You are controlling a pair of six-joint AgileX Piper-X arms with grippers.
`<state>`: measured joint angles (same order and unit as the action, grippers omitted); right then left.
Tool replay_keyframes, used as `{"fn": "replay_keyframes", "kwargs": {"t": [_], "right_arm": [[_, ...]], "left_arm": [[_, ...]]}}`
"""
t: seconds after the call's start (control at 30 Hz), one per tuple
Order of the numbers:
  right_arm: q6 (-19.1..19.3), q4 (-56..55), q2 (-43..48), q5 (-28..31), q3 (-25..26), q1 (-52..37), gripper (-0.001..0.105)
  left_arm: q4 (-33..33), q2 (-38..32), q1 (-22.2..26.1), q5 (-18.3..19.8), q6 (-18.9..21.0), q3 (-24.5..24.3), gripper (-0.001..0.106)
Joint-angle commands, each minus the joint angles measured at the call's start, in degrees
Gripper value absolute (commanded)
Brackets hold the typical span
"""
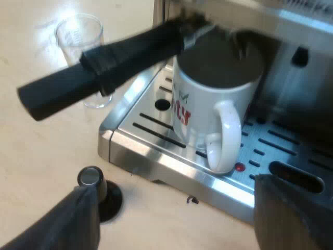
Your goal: Place mug into machine
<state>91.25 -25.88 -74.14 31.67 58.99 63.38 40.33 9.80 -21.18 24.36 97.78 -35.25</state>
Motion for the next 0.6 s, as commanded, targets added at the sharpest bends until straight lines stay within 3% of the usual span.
{"fn": "replay_keyframes", "kwargs": {"t": [0.03, 0.1, 0.17, 0.3, 0.4, 0.6], "right_arm": [[0.2, 0.1, 1.7, 2.9, 0.2, 1.8, 0.063], [0.2, 0.1, 2.1, 3.7, 0.2, 2.7, 0.062], [0.4, 0.4, 2.2, 3.8, 0.2, 3.2, 0.054], [1.1, 3.2, 2.2, 4.1, 0.2, 3.0, 0.027], [5.0, 8.0, 2.2, 4.1, 0.2, 2.8, 0.003], [13.2, 19.1, 0.2, 4.1, 0.2, 2.3, 0.0]], "left_arm": [[0.1, -1.3, 0.0, 0.4, 0.3, -0.9, 0.081], [0.1, -1.5, 0.0, 0.4, 0.3, -1.0, 0.081], [0.1, -1.5, 0.0, 0.4, 0.8, -1.1, 0.081], [0.1, -1.5, 0.0, 0.4, 1.3, -1.1, 0.081], [0.1, -1.5, 0.0, 0.4, 1.3, -1.1, 0.081], [0.0, -1.5, 0.0, 0.4, 1.3, -1.1, 0.081]]}}
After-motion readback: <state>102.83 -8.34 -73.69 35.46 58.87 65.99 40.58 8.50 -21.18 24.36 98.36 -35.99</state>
